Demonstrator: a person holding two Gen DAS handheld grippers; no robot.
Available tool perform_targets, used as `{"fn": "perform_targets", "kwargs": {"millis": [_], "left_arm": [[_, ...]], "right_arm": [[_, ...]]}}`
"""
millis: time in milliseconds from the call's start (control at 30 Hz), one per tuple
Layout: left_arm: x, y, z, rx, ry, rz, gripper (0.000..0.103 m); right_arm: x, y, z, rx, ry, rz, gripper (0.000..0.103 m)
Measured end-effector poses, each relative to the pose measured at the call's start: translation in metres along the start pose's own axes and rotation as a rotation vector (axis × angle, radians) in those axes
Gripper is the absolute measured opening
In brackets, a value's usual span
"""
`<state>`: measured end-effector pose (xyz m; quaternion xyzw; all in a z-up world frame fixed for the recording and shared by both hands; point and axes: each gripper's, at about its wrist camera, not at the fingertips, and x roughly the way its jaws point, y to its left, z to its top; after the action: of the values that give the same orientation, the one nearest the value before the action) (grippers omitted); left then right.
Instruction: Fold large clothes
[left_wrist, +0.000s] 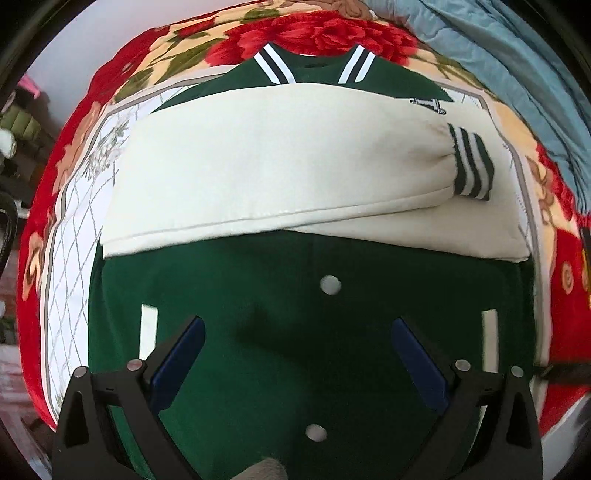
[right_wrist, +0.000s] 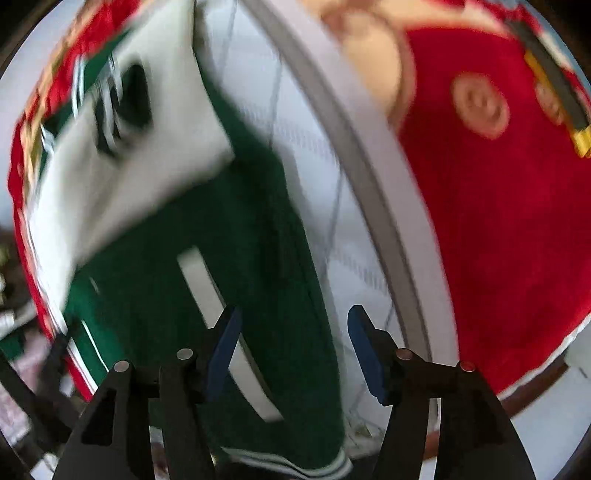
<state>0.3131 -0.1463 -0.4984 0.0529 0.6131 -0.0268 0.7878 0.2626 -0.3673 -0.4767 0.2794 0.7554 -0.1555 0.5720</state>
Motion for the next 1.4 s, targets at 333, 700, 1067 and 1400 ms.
{"fn": "perform_targets", "kwargs": {"millis": [333, 700, 1067, 1400], "left_arm": [[-0.018, -0.038, -0.042, -0.119, 0.060, 0.203, 0.103], [-0.048, -0.183, -0.147, 0.134, 0.066, 0.478, 0.103], [0.024, -0.300, -0.186, 0.341, 0.129, 0.624, 0.103], [0.060, -0.252, -0.139, 0.274, 0.111, 0.831, 0.103]], "right_arm": [[0.030, -0.021, 0.021, -0.105, 0.127, 0.064, 0.009], [-0.043, -0.131, 0.041, -0.335, 0.110, 0.039, 0.060], [-0.054, -0.234, 0.136, -0.240, 0.091, -0.072, 0.060], [-0.075, -0.257, 0.182, -0.185, 0.063, -0.012, 0.060]]}}
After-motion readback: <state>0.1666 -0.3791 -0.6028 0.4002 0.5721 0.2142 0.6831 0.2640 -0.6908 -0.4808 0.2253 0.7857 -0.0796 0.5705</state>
